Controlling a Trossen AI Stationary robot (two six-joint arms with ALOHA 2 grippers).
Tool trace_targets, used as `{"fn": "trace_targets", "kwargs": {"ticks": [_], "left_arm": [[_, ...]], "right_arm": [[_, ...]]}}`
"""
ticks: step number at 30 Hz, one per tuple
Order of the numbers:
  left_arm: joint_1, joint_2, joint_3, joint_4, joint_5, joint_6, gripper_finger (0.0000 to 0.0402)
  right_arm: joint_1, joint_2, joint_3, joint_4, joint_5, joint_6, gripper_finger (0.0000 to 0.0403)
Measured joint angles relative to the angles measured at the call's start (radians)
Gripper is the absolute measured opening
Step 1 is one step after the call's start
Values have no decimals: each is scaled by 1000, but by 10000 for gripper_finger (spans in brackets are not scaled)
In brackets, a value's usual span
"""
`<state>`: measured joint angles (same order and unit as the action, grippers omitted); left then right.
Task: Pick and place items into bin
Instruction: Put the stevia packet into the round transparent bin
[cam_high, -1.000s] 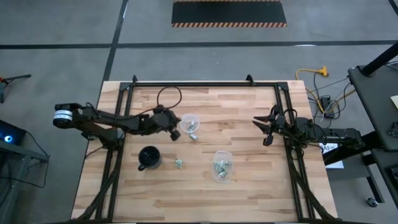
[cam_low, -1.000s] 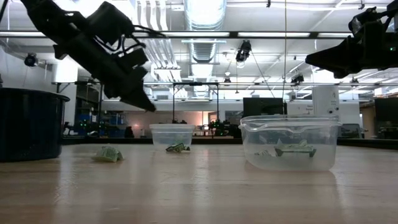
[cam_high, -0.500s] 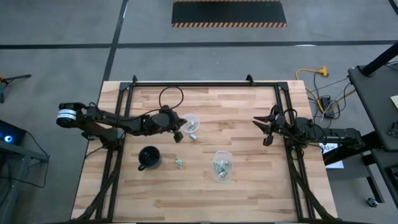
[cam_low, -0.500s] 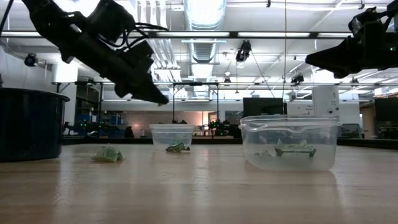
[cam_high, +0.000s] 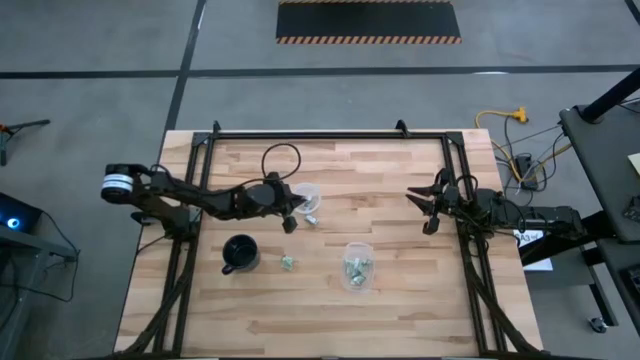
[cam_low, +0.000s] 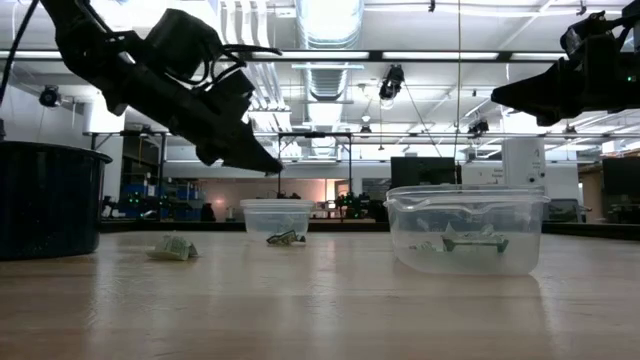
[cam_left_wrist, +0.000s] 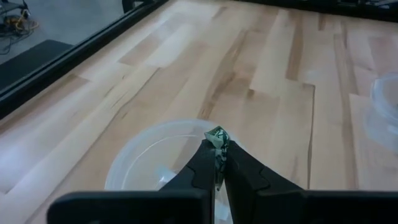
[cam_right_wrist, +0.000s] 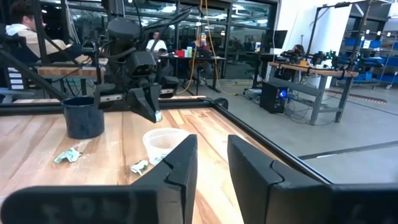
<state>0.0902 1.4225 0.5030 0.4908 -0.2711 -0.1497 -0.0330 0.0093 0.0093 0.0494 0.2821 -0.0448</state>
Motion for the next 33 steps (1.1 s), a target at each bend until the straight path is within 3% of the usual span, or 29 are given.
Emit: {"fn": "trace_targets", "kwargs": {"ticks": [10, 23, 33], "left_arm": [[1, 15, 1, 4, -4, 1, 36], [1, 14, 3, -1, -4, 0, 40], [1, 13, 1, -1, -3, 8, 41]], "right_arm": [[0, 0, 0, 0, 1, 0, 86], [0, 0, 0, 0, 0, 0, 68], [0, 0, 0, 0, 0, 0, 77]]}}
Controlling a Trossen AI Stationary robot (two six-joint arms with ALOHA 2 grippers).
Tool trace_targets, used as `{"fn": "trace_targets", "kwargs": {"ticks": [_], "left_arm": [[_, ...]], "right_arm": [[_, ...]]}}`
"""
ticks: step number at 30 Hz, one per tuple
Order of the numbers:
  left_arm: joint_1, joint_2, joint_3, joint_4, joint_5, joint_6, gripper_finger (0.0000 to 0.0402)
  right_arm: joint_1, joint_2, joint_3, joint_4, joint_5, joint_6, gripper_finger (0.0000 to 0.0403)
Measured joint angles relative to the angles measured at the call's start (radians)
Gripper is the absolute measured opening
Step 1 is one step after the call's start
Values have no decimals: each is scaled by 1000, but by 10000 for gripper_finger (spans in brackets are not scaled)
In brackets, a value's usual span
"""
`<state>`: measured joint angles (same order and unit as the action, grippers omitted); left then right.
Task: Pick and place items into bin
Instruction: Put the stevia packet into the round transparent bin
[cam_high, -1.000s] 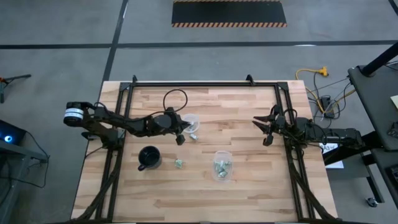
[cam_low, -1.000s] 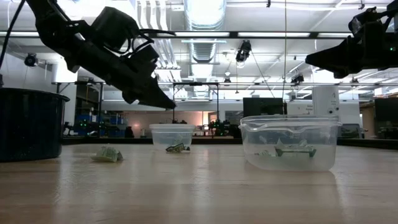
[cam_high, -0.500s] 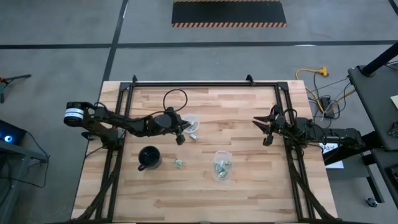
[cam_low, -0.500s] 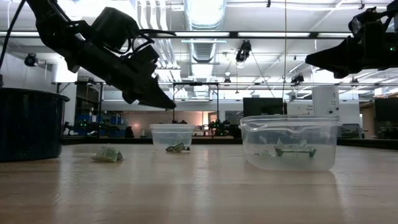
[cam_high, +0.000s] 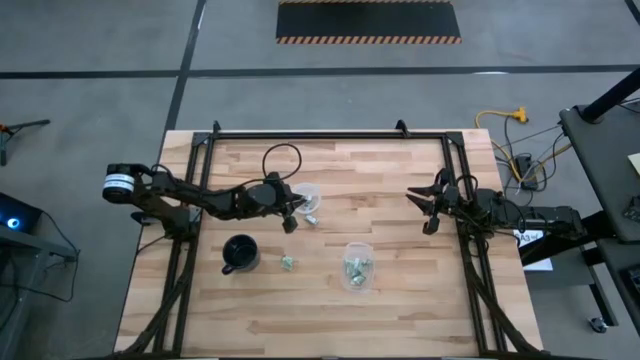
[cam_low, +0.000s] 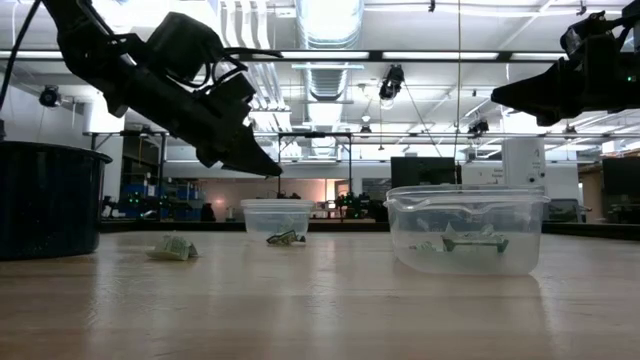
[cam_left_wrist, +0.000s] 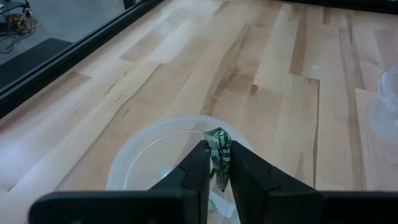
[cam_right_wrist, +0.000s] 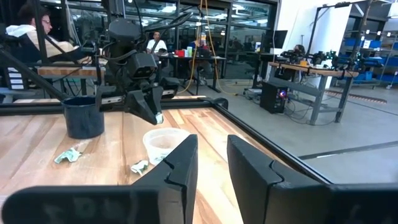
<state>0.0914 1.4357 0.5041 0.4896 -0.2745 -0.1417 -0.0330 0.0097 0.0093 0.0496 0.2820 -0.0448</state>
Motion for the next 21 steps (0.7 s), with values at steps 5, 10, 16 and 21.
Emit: {"fn": "trace_targets", "kwargs": {"ticks": [5, 10, 16, 21], "left_arm": [[0, 0, 0, 0, 1, 0, 41], [0, 0, -2, -1, 3, 0, 44], [0, 0, -2, -1, 3, 0, 98], [0, 0, -2, -1, 3, 0, 159]], "right_arm": [[0, 0, 0, 0, 0, 0, 82], [0, 0, 0, 0, 0, 0, 85], [0, 0, 0, 0, -1, 0, 76], [0, 0, 0, 0, 0, 0, 69]]}}
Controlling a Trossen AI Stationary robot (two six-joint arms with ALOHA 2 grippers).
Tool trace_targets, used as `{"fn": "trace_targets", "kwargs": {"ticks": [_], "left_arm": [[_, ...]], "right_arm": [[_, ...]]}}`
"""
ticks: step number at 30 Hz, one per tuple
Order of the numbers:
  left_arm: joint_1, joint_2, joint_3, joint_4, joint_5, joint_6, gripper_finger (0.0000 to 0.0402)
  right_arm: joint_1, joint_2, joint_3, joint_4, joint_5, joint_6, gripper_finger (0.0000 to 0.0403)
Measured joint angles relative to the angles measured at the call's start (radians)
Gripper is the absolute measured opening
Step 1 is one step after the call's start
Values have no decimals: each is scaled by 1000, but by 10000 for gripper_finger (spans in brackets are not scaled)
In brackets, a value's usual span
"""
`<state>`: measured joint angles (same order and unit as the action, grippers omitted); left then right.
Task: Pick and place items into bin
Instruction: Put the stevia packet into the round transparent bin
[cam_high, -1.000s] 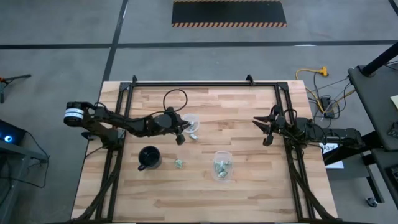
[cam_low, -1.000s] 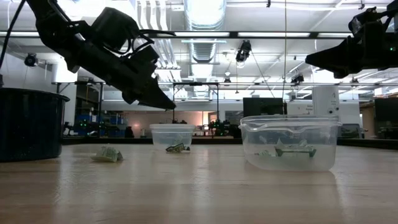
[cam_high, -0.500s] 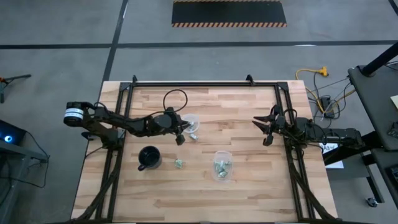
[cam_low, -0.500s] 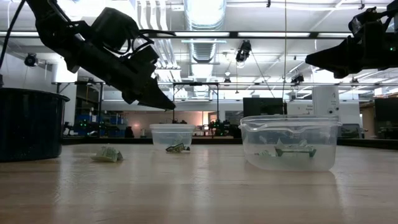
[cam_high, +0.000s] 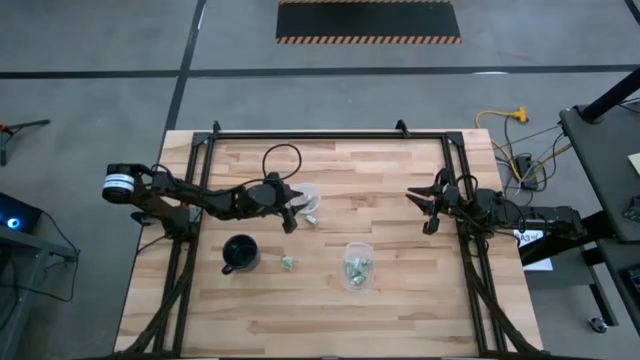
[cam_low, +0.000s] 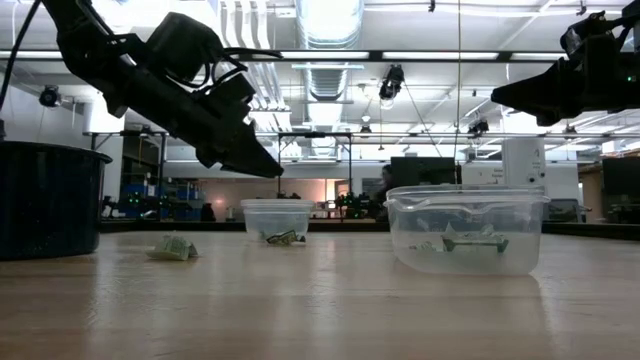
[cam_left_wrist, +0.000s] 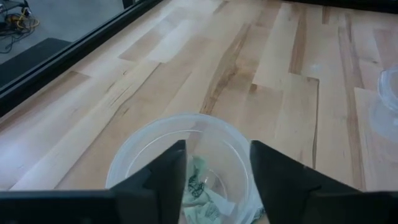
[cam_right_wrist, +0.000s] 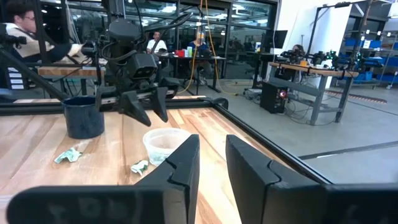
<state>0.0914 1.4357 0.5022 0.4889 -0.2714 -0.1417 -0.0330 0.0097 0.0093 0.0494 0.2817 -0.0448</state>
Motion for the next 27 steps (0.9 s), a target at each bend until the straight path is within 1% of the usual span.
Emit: {"fn": "trace_targets", "kwargs": {"ticks": [4, 9, 17, 22, 25, 27], "left_arm": [[0, 0, 1, 0, 0, 0, 193], [0, 0, 2, 2, 0, 0, 214], [0, 0, 2, 3, 0, -2, 218], [0, 0, 5, 0, 3, -8, 218], [-1, -6, 8, 0, 45, -9, 218], [-1, -9, 11, 1, 92, -9, 218]], "right_arm": [[0, 0, 0, 0, 0, 0, 69], [0, 0, 0, 0, 0, 0, 76], [0, 0, 0, 0, 0, 0, 84], [0, 0, 0, 0, 0, 0, 81], [0, 0, 0, 0, 0, 0, 75], [0, 0, 0, 0, 0, 0, 72]]}}
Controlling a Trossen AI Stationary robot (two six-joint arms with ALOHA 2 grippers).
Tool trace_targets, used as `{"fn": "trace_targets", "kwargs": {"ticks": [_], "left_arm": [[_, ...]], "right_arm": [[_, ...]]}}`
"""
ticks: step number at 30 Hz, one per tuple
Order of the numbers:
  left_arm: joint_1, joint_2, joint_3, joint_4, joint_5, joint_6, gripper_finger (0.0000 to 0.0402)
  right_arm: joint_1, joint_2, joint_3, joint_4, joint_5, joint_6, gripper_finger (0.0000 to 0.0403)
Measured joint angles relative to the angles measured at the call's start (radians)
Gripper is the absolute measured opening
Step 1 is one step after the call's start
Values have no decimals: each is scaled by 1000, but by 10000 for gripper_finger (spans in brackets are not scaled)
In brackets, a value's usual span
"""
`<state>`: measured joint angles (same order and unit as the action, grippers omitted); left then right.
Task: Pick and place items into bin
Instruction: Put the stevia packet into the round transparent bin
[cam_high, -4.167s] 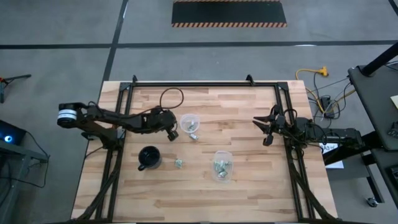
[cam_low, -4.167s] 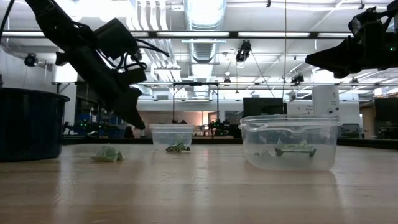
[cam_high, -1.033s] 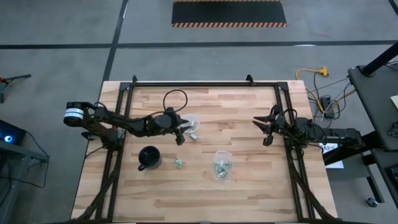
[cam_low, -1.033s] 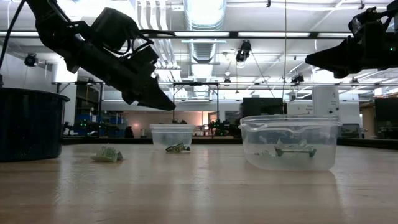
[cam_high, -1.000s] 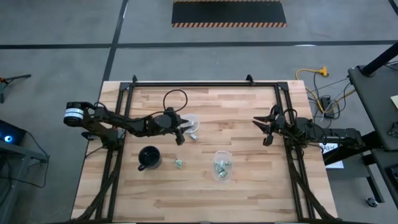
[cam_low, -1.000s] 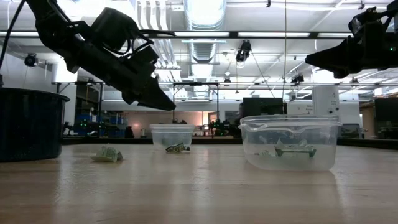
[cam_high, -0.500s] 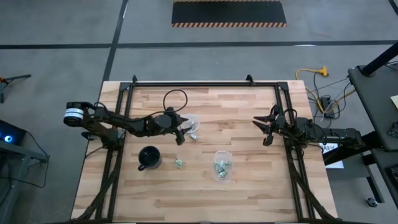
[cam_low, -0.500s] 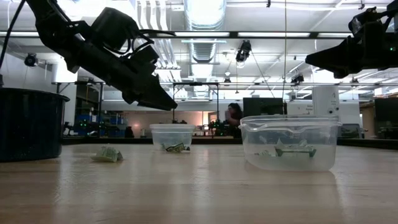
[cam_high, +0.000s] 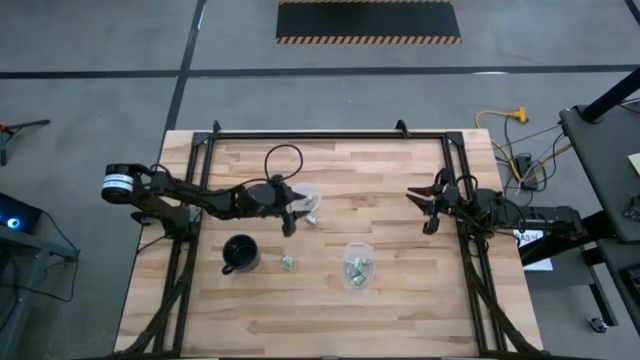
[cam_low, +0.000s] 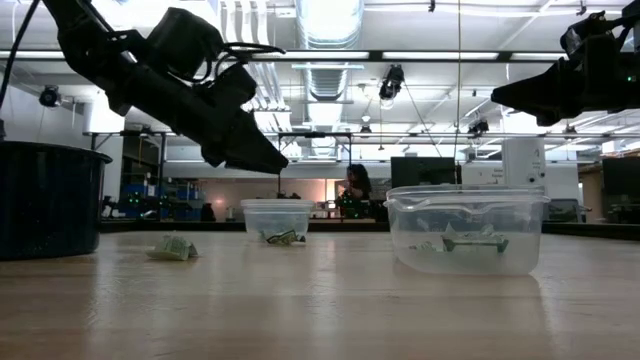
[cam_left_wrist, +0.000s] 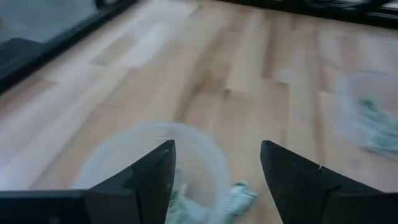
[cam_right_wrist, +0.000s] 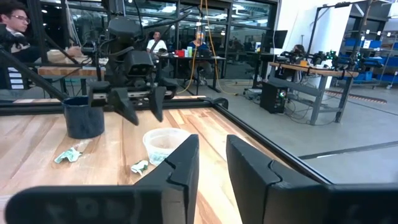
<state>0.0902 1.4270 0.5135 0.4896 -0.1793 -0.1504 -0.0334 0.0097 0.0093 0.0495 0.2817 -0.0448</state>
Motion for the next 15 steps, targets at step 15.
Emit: {"fn": "trace_targets", "kwargs": {"ticks": [15], "left_arm": [[-29, -1, 8, -6, 462, 11, 218]], "right_arm": [[0, 0, 0, 0, 0, 0, 81]]}}
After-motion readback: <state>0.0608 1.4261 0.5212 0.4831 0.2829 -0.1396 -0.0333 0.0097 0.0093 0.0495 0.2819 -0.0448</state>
